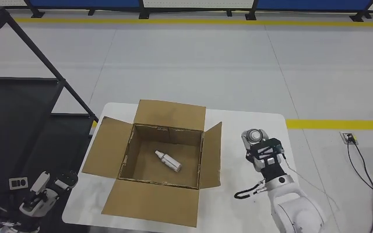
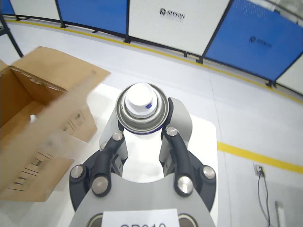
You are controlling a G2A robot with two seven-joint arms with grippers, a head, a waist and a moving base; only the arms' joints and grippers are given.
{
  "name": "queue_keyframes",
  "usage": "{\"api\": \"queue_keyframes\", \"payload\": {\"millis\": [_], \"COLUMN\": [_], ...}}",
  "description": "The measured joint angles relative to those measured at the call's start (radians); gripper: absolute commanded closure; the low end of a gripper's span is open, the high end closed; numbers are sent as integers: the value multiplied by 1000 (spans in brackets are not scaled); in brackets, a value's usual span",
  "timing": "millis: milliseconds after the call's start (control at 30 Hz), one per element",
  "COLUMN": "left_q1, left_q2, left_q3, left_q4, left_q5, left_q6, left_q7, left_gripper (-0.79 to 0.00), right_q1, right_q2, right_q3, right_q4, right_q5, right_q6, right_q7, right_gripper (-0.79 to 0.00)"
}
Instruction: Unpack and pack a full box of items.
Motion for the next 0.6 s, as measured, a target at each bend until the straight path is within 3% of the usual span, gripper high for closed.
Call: {"api": "queue_keyframes", "payload": {"millis": [133, 267, 467, 600], "left_q1": [0, 0, 0, 0], "left_q2": [0, 0, 0, 0], "left_q3": [0, 0, 0, 0], "left_q4": [0, 0, 0, 0], "left_q5": [0, 0, 0, 0], "left_q6": [0, 0, 0, 0], "left_q7": [0, 0, 0, 0], "left_gripper": [-785, -785, -785, -785], "right_q1": [126, 327, 673, 889], "right_q2": [-8, -29, -93, -156], "right_q3": [-139, -276, -466, -586], "right_q4": [20, 146, 469, 755], "right_q5": [-68, -26, 158, 340], "right_q6": [-86, -188, -236, -285], "right_q7": [57, 148, 265, 293], "right_gripper": [0, 0, 0, 0]}}
